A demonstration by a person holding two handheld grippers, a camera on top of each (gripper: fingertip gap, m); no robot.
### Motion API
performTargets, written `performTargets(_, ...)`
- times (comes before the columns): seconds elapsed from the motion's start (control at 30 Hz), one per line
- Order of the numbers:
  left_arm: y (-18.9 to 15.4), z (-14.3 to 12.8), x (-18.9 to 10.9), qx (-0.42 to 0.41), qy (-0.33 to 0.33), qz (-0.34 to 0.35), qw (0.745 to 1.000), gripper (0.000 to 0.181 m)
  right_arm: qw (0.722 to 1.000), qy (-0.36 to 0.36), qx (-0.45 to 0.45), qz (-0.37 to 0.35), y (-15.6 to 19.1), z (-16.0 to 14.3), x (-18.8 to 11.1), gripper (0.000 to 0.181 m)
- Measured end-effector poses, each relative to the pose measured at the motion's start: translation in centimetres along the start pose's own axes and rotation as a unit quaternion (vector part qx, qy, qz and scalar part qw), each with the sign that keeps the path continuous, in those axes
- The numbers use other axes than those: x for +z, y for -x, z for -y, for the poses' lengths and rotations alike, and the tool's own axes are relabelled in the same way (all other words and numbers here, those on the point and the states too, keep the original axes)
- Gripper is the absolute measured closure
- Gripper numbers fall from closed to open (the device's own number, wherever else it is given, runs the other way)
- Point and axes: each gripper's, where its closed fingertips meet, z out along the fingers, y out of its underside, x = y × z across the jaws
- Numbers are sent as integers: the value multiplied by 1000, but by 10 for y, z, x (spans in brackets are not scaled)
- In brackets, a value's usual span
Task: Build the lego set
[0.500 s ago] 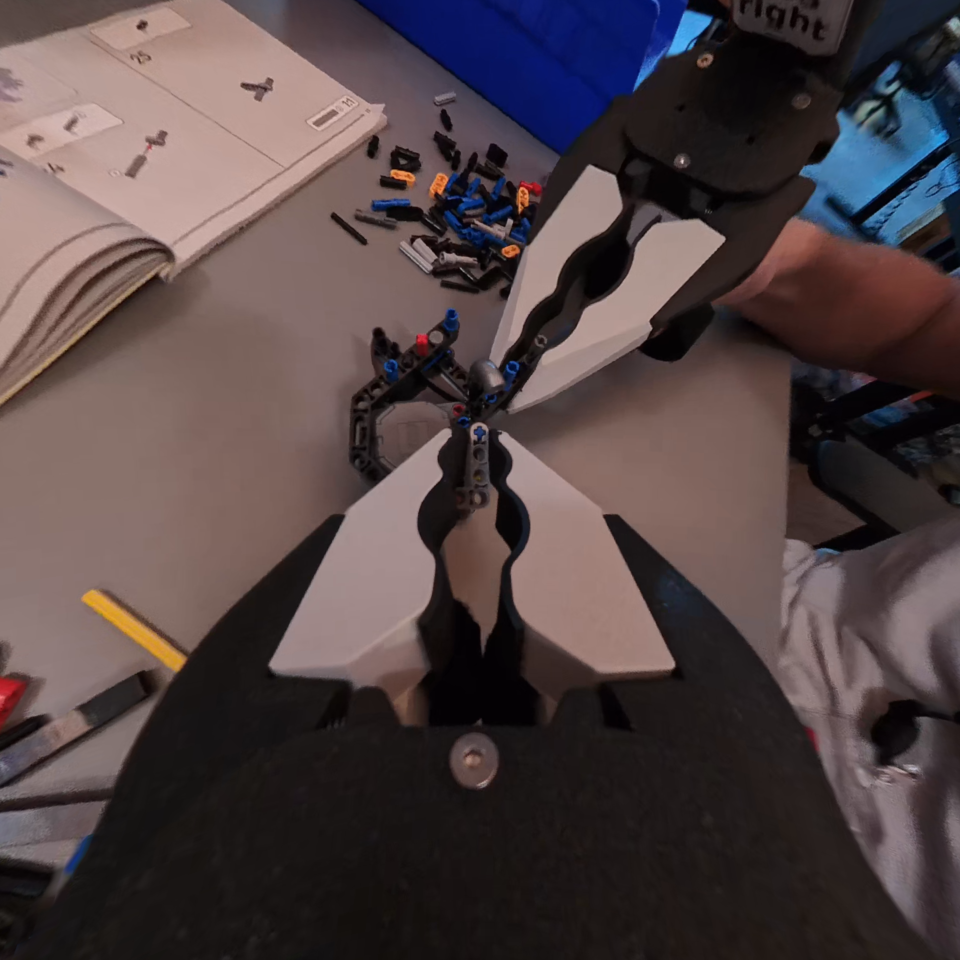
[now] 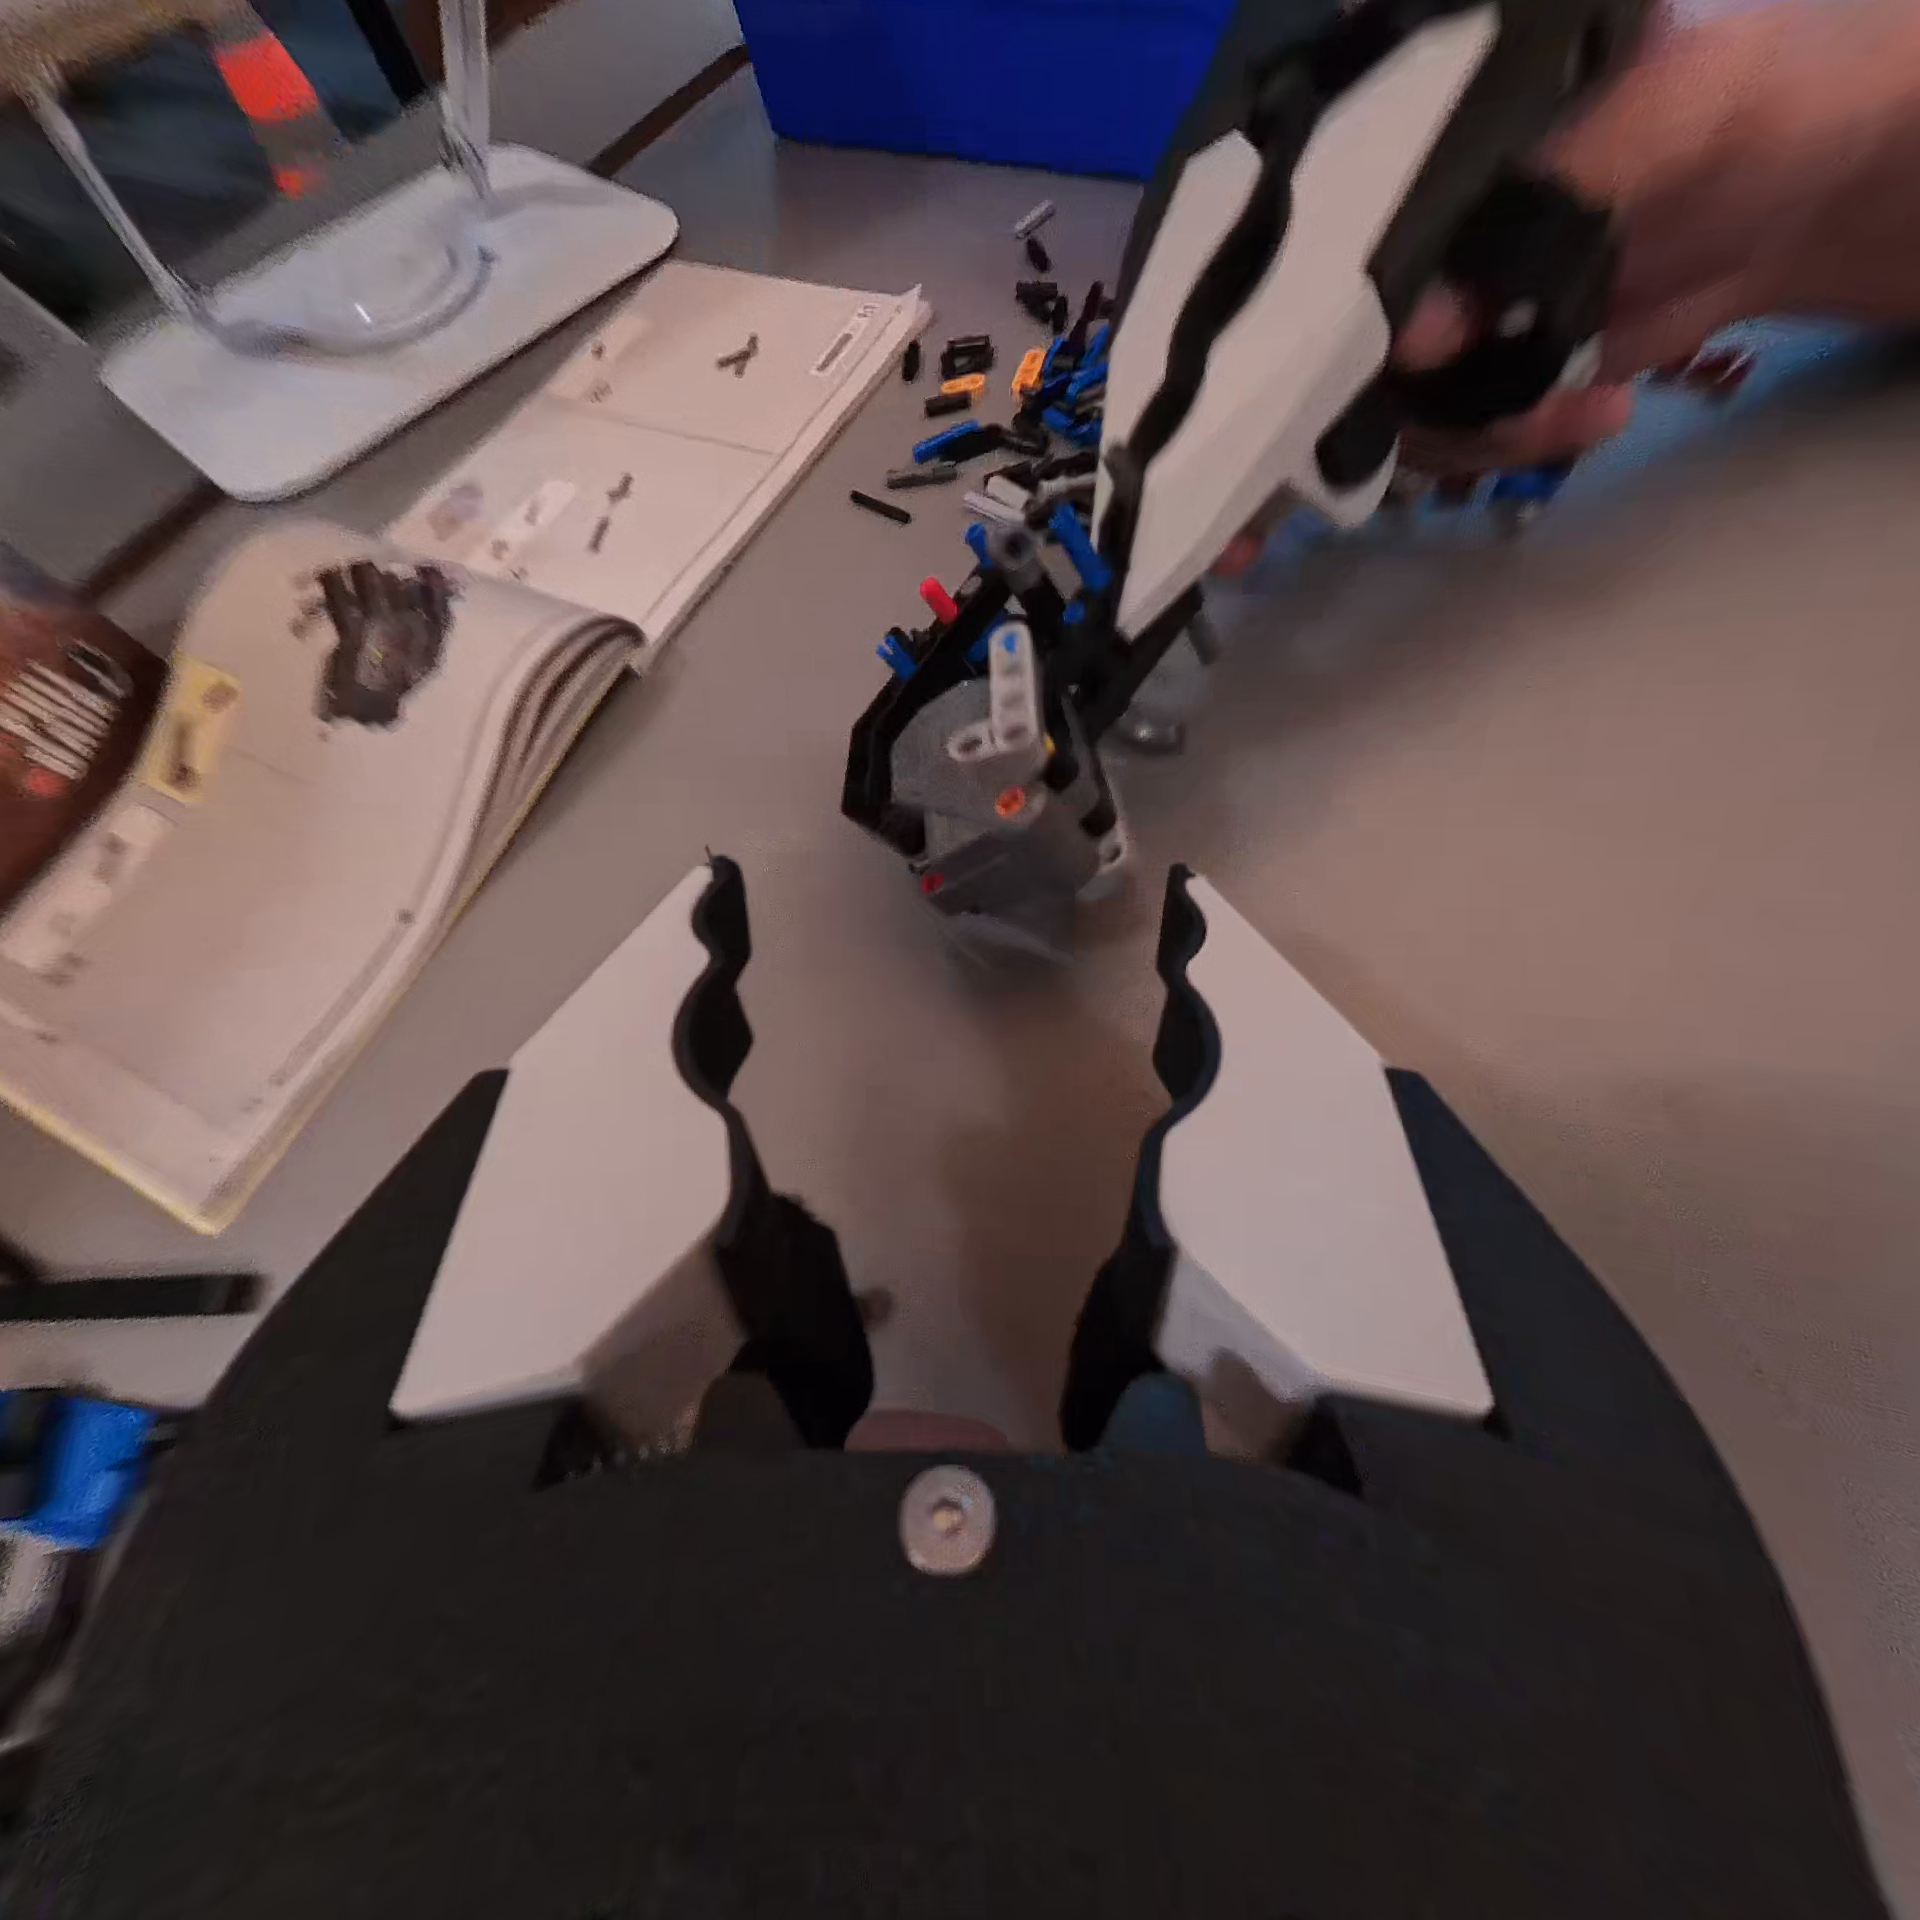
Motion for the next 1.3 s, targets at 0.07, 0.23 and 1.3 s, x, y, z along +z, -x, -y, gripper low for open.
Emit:
performTargets(0.07,1,4,3,89,-19,49,995,102,998,-14,52,38,2,5,-4,175)
performTargets(0.23,6,17,8,272,-38,141,951,98,982,-39,118,139,18,16,-17,175)
performTargets(1.3,-12,17,23,289,-94,56,951,149,851,48,-504,-139,40,25,2,111)
